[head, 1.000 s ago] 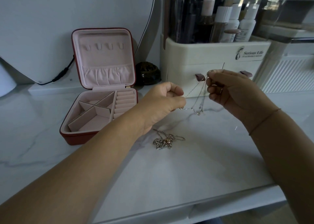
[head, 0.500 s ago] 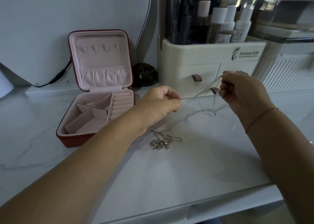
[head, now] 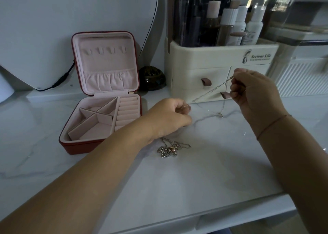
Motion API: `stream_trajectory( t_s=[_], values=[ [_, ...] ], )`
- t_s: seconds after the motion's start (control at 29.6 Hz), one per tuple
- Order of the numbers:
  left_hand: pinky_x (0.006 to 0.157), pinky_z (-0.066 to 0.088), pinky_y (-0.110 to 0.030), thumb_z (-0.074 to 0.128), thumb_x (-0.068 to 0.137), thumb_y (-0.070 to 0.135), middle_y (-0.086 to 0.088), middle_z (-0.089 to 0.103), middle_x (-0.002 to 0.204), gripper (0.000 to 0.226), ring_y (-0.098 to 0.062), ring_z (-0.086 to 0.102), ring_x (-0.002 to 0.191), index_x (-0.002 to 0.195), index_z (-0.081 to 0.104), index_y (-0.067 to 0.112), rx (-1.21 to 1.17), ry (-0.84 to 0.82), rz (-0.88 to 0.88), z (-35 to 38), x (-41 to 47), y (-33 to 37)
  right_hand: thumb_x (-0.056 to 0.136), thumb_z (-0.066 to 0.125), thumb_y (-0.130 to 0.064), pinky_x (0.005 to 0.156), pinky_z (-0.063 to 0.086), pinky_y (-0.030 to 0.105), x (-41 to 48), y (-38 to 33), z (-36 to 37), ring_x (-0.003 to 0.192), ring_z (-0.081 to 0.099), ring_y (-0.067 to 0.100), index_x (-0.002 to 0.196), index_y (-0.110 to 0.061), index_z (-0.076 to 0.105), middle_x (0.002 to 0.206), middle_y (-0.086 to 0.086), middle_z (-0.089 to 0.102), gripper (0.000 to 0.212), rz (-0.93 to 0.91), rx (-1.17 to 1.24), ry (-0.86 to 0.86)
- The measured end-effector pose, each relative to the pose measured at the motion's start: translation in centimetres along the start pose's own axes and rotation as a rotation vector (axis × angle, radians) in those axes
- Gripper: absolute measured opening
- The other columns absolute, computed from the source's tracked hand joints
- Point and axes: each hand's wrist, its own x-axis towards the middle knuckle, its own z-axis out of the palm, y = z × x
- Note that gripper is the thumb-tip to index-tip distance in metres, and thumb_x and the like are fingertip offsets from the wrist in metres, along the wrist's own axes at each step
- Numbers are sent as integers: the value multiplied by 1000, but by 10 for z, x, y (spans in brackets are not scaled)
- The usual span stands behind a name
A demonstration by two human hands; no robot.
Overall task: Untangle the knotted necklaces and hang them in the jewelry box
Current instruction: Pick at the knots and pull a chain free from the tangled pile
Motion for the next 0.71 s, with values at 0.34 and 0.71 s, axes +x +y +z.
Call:
stream_trajectory(
  t_s=[0.34, 0.71],
  values=[
    [88, 33, -12, 64, 79, 6, 14, 53, 124, 25, 3, 47, 107, 68, 50, 24, -68, 279, 155, -6, -2, 8, 89, 54, 3, 55, 46, 17, 2, 3, -2, 57, 53, 8, 84, -11, 60, 72, 3, 56, 16, 21, -143, -73],
    [72, 41, -12, 65, 83, 14, 3, 65, 97, 11, -5, 58, 85, 92, 63, 20, -116, 247, 47, -5, -1, 5, 93, 54, -3, 63, 49, 18, -12, 3, 10, 64, 59, 8, 98, -5, 60, 79, 5, 67, 9, -55, -218, -504]
  ],
)
